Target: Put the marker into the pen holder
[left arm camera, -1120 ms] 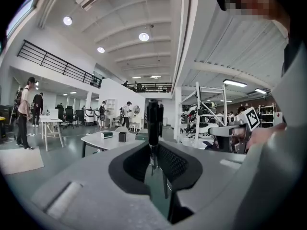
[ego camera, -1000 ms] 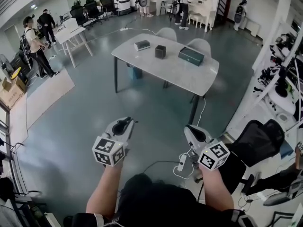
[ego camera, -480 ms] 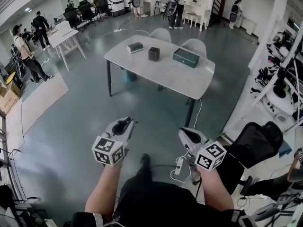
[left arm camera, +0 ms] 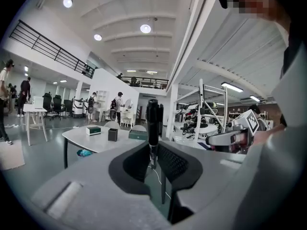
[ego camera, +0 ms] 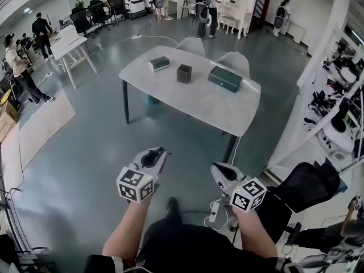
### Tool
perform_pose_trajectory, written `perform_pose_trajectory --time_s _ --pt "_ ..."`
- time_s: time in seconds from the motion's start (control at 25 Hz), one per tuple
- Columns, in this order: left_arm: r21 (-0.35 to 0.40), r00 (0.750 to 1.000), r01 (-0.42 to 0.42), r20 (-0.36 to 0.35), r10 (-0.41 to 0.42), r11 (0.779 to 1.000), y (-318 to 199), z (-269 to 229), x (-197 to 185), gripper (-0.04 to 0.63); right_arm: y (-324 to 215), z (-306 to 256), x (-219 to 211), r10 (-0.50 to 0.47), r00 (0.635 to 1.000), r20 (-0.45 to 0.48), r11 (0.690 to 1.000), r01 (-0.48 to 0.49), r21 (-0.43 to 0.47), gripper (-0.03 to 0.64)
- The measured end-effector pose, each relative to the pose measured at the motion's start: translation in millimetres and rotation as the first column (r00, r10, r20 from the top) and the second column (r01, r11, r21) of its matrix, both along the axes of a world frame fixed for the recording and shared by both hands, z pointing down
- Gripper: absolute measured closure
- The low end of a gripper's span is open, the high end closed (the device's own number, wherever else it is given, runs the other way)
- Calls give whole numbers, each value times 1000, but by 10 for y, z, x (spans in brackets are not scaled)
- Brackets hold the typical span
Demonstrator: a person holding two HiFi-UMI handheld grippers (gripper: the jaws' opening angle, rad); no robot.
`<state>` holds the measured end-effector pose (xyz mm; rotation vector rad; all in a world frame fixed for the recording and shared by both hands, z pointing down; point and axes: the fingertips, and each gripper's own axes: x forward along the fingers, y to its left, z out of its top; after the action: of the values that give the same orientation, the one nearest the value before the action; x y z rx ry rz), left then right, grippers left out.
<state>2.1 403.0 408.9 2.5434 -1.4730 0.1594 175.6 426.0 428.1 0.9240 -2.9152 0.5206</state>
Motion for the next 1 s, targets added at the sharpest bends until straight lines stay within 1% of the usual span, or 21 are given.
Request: perform_pose_trajectory --time_s 0.08,0.28,0.4,0.48,0.6,0.72,0.84,1.0 --pt "-9 1000 -12 -4 12 1000 -267 13 -94 540 -201 50 -167 -19 1000 -11 1000 19 -11 613" --pt "7 1000 -22 -21 22 1000 -897 -5 -443 540 -805 97 -653 -86 995 -60 996 85 -14 612" --pt "-7 997 -13 -79 12 1000 -1215 12 -739 541 -1219 38 -1006 -105 992 -67 994 104 -19 612" --pt "-12 995 -21 -99 20 1000 -1371 18 -878 540 -1411 -7 -1223 -122 990 -66 993 121 -12 612" --pt "-5 996 -22 -87 22 1000 -1607 22 -1071 540 -1630 -33 -1460 -134 989 -59 991 134 -3 612" --pt "-11 997 -13 -74 12 1000 -1856 51 -1222 540 -1867 0 -1593 -133 990 -39 991 132 -22 612" --pt "-24 998 -12 -63 11 1000 -2057 90 -1322 540 -2094 17 -1726 -142 989 -31 990 141 -25 612" --pt "-50 998 6 -66 -9 999 -2310 196 -1412 540 -2411 69 -1854 -168 986 -2 985 168 -43 612"
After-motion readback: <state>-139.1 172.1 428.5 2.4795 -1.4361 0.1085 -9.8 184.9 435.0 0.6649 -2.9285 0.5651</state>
